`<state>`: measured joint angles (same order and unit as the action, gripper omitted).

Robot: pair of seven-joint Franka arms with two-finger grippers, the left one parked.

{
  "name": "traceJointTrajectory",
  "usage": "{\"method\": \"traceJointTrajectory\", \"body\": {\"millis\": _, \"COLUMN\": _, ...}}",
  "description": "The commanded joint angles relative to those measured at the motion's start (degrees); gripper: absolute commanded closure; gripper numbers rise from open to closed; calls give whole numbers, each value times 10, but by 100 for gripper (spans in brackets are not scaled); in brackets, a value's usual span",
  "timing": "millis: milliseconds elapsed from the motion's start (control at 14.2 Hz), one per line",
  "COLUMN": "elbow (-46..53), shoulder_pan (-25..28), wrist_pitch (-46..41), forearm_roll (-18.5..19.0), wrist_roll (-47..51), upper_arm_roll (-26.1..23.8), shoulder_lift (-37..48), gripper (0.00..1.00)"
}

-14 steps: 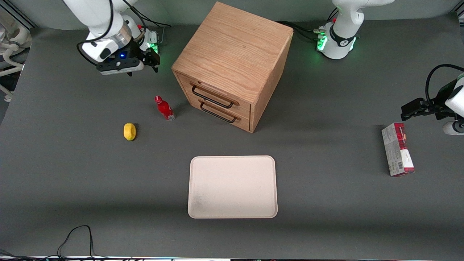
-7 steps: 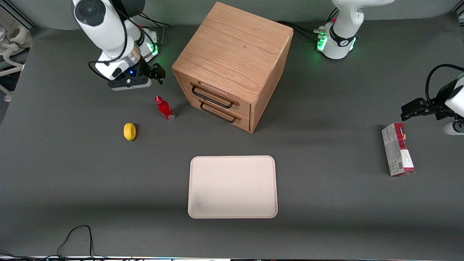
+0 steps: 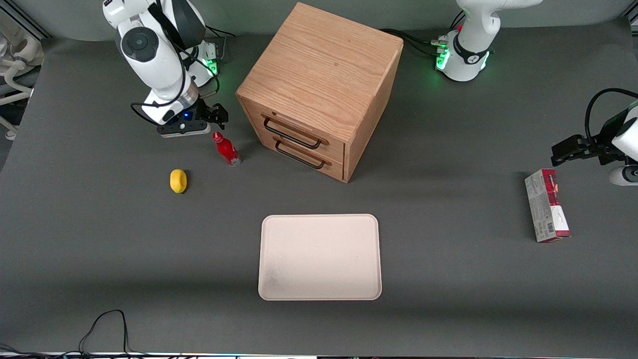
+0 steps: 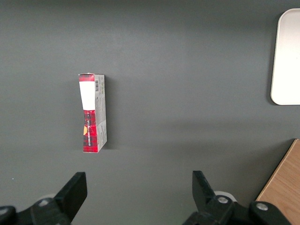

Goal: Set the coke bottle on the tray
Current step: 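Lower the open right gripper over the red bottle and close on it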

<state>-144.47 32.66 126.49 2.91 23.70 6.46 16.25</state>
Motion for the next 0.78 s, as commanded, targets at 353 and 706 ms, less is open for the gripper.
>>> {"method": "traceJointTrajectory", "body": {"millis": 353, "elbow": -13, "shoulder_pan": 15, "wrist_pitch": 61, "forearm_roll": 10, "wrist_roll": -3, "upper_arm_roll": 3, "shoulder_lift": -63, "gripper": 0}}
{"method": "traceJointTrajectory", "body": {"millis": 706, "elbow": -13, "shoulder_pan": 13, "wrist_pitch": 82, "forearm_roll": 10, "wrist_roll": -4, "upper_arm_roll": 6, "shoulder_lift": -82, "gripper": 0}}
